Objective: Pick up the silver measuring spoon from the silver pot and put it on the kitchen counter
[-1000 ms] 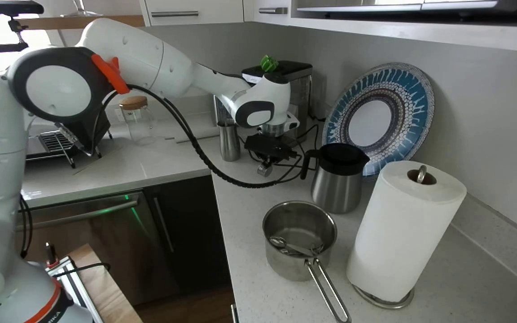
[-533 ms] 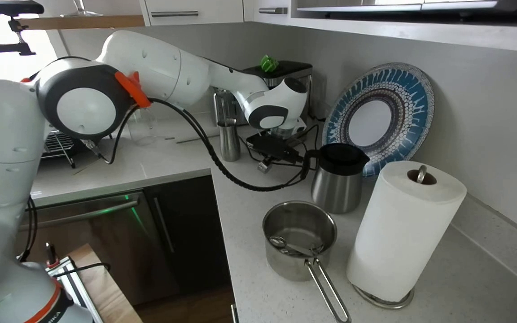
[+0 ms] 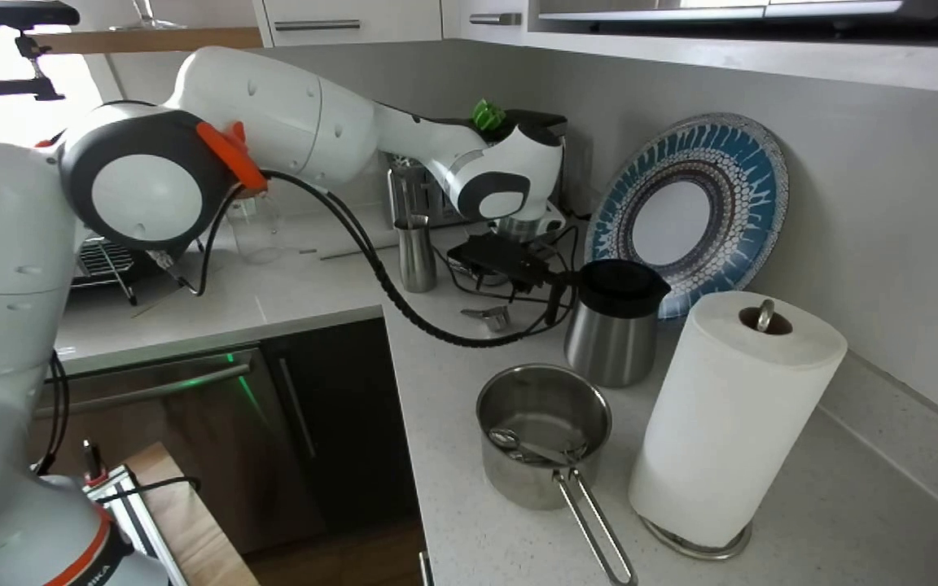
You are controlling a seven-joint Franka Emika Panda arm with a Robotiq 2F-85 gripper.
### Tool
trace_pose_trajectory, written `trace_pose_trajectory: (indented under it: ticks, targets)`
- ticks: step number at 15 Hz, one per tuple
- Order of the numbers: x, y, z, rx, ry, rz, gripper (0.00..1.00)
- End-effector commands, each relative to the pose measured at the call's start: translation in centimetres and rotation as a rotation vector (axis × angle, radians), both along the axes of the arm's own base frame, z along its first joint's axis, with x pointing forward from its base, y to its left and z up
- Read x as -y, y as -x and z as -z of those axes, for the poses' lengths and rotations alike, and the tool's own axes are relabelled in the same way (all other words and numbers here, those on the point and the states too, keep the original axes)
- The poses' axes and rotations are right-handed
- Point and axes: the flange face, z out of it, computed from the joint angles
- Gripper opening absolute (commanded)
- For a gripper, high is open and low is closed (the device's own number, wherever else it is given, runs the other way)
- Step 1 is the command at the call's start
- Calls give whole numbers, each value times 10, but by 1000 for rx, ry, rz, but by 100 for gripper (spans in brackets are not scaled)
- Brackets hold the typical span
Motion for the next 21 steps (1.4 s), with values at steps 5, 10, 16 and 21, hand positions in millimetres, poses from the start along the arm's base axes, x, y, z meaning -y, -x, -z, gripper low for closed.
trace_pose_trajectory:
  ticks: [5, 10, 16, 21]
  targets:
    - [-34, 44, -58, 108, 158, 102, 100]
    - [-40, 109, -62, 60, 197, 254, 100]
    - [-17, 216, -82, 55, 223, 196, 100]
    - [-10, 241, -97, 108, 235, 178, 100]
